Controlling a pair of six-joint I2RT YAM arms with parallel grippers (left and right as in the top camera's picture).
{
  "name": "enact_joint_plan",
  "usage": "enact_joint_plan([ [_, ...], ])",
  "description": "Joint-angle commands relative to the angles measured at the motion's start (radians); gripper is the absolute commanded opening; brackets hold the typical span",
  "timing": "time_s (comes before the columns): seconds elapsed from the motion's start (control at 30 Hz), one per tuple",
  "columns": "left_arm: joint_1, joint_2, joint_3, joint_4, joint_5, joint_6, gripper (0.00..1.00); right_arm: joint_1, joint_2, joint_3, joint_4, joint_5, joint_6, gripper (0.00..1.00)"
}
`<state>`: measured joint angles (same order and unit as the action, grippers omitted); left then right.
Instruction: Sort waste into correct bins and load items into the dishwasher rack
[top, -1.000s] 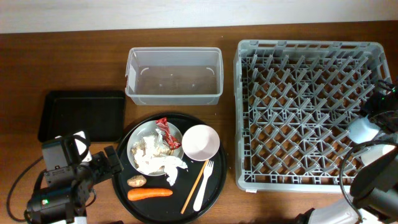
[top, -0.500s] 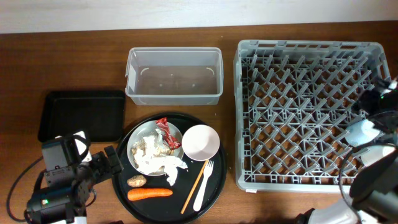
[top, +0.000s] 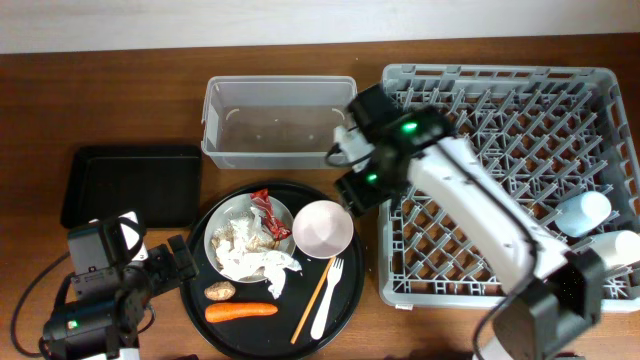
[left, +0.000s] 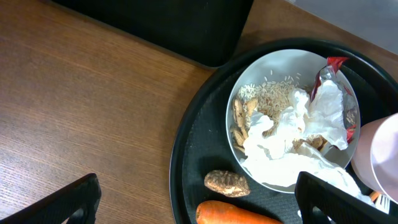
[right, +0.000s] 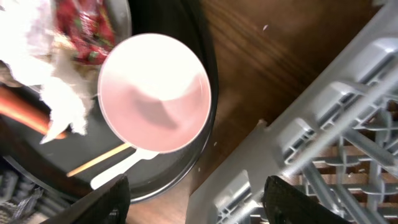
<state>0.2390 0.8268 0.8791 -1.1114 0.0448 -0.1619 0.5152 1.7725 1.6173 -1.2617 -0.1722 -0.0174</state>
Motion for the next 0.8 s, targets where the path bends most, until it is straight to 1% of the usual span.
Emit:
enact_joint_plan([
  [0.0,0.006,-0.002,0.019,-0.001,-0.007,-0.009,0.99,0.062,0.11,-0.011,0.023,0.129,0.144,0.69],
  [0.07,0.006,-0.002,0.019,-0.001,-0.007,-0.009,0.99,0.063,0.161,-0.022,0.044,0.13,0.179,0.65],
  [0.1,0.006,-0.002,0.019,-0.001,-0.007,-0.009,0.99,0.064,0.181,-0.057,0.078,0.128,0.198,0.64],
  [0.27,0.006,-0.001,0.019,0.0,-0.007,-0.009,0.99,0.087,0.185,-0.243,0.284,0.093,0.21,0.64],
  [0.3,0.006,-0.001,0.019,-0.001,-0.007,-0.009,0.99,0.101,0.185,-0.252,0.312,0.095,0.21,0.63],
  [0.37,0.006,-0.001,0.019,-0.001,-0.007,-0.009,0.99,0.113,0.185,-0.253,0.333,0.095,0.216,0.49],
  [0.4,0.006,-0.002,0.019,-0.001,-0.007,-0.009,0.99,0.113,0.185,-0.253,0.335,0.096,0.228,0.38],
  [0.43,0.006,-0.001,0.019,-0.001,-0.007,-0.009,0.99,0.113,0.185,-0.253,0.335,0.098,0.24,0.34],
  [0.47,0.006,-0.001,0.019,-0.001,-0.007,-0.009,0.99,0.113,0.184,-0.252,0.335,0.102,0.24,0.27],
  [0.5,0.006,-0.001,0.019,-0.001,-0.007,-0.009,0.99,0.113,0.184,-0.252,0.335,0.102,0.24,0.24],
  [0.53,0.006,-0.002,0.019,-0.001,-0.007,-0.009,0.99,0.113,0.18,-0.252,0.332,0.106,0.24,0.15],
  [0.57,0.006,-0.001,0.019,-0.001,-0.007,-0.009,0.99,0.112,0.171,-0.252,0.332,0.106,0.24,0.1],
  [0.63,0.006,-0.002,0.019,-0.001,-0.007,-0.009,0.99,0.112,0.134,-0.237,0.319,0.144,0.245,0.04],
  [0.77,0.006,-0.002,0.019,0.0,-0.007,-0.009,0.99,0.098,0.026,-0.116,0.207,0.333,0.248,0.04],
])
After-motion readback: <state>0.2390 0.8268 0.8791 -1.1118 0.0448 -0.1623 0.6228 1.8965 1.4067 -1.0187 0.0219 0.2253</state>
